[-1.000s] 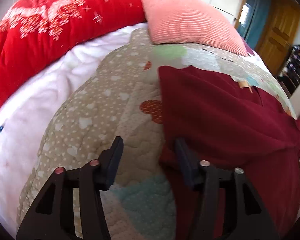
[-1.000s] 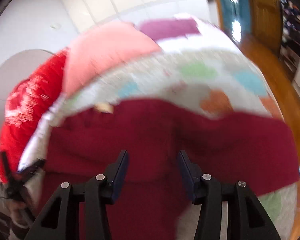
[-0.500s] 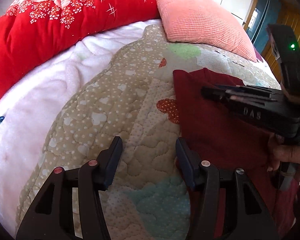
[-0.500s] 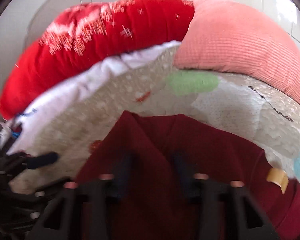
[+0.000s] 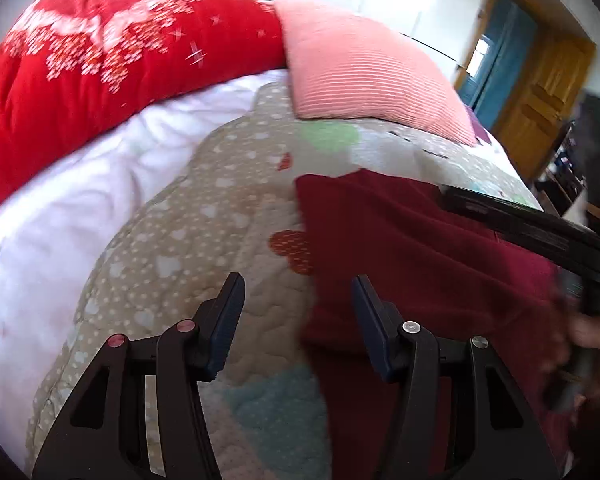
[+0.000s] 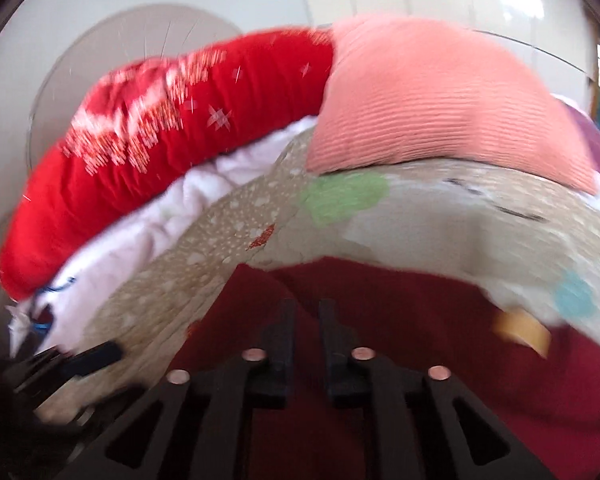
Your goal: Fold small clothes
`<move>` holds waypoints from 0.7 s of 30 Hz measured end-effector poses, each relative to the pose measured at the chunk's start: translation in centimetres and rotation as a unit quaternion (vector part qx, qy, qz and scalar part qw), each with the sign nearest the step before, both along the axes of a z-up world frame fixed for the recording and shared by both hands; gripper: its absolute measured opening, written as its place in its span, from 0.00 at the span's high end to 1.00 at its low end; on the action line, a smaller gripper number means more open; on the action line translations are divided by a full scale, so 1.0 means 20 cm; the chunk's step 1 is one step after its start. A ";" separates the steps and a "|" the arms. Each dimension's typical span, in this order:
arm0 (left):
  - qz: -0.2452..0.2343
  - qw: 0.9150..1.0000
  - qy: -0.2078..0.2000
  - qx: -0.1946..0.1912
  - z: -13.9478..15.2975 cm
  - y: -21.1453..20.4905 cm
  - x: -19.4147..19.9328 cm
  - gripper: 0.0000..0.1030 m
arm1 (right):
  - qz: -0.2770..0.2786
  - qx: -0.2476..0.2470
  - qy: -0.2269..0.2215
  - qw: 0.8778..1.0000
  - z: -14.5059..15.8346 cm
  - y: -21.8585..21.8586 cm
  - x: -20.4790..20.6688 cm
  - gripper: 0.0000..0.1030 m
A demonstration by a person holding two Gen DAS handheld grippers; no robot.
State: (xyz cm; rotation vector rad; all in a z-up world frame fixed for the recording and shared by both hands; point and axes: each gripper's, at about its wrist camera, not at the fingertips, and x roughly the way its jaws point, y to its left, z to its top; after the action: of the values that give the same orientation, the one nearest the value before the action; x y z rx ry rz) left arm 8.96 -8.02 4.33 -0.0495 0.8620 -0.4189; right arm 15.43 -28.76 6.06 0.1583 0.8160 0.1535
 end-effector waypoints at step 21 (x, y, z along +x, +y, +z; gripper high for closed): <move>-0.054 0.997 0.037 0.036 -0.14 -0.20 -0.01 0.43 | -0.272 -0.107 0.010 0.956 -0.03 -0.97 -0.66 0.94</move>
State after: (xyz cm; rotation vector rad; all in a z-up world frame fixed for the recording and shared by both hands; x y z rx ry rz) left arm 8.86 -11.95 1.62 0.0484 0.9542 -0.4893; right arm 2.32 -48.10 5.42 0.1741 0.7776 -0.4558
